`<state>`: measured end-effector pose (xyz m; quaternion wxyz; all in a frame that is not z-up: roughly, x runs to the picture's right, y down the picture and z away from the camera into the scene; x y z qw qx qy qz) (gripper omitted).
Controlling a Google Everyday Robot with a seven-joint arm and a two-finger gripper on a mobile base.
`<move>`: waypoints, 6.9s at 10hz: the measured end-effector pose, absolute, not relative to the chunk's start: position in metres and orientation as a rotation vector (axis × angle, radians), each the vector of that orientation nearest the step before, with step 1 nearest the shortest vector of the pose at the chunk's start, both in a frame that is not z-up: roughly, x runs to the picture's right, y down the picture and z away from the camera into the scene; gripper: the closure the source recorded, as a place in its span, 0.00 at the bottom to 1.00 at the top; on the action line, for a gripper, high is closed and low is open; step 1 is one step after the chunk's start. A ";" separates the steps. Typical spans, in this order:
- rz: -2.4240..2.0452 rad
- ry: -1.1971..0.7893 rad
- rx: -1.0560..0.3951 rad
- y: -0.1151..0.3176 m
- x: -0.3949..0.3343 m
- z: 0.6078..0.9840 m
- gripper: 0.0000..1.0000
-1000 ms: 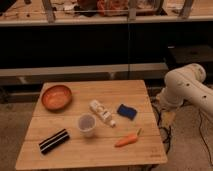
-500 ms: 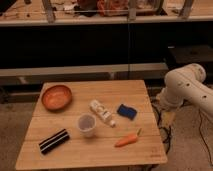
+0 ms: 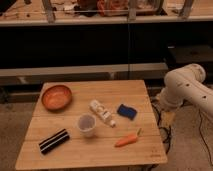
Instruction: Place the pepper on the white sponge
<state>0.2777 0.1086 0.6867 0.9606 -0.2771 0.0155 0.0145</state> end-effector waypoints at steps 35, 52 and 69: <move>0.206 -0.283 -0.559 0.183 0.182 0.740 0.20; 0.334 -0.362 -0.641 0.229 0.161 0.783 0.20; 0.319 -0.357 -0.700 0.249 0.142 0.811 0.20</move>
